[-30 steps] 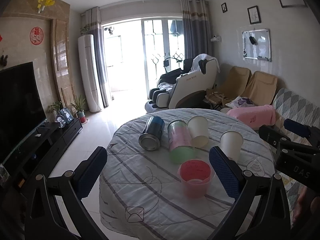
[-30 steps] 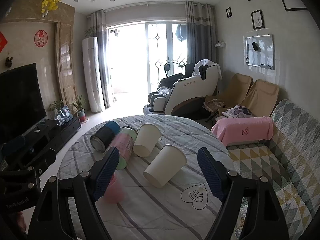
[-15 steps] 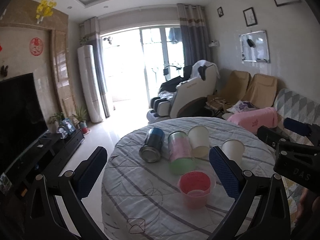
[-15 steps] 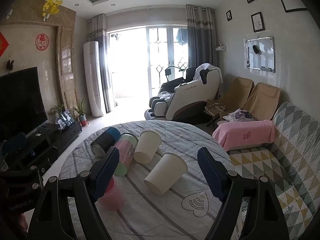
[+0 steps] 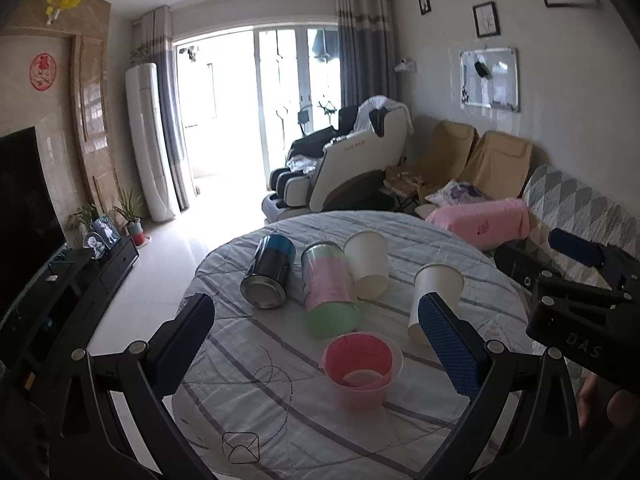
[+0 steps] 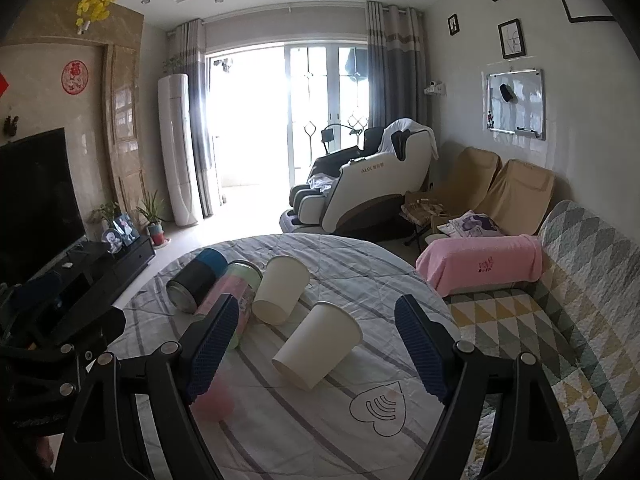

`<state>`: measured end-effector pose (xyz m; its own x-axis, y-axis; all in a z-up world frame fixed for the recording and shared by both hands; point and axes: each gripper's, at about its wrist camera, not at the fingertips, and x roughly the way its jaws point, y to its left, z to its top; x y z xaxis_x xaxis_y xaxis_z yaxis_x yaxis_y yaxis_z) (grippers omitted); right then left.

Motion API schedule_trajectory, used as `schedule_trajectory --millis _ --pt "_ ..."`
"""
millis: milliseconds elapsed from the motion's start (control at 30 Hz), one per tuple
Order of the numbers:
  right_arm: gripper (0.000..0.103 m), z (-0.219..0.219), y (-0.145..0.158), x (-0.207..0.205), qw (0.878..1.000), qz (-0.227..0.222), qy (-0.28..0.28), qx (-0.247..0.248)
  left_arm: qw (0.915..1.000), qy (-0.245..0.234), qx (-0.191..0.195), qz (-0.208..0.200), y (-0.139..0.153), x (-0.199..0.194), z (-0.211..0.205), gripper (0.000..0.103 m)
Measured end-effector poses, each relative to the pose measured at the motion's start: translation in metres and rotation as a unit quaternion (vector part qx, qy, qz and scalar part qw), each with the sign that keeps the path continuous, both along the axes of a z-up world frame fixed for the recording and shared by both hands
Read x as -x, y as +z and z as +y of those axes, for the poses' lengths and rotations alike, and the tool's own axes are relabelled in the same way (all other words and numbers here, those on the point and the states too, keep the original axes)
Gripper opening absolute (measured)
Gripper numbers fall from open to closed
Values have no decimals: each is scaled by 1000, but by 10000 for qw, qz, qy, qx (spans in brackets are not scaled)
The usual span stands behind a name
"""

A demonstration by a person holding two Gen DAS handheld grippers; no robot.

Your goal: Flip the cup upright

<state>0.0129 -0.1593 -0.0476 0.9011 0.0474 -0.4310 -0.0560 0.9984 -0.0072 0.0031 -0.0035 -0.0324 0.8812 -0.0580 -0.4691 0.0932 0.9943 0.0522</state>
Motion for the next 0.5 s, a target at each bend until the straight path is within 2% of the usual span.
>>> schedule_trajectory --millis 200,500 --pt "82 -4 -2 -15 9997 234 -68 40 9989 -107 -108 441 -7 -19 -6 103" --pt "82 -11 -10 -36 9985 534 -106 -3 9967 -105 -227 767 -16 -40 -12 103"
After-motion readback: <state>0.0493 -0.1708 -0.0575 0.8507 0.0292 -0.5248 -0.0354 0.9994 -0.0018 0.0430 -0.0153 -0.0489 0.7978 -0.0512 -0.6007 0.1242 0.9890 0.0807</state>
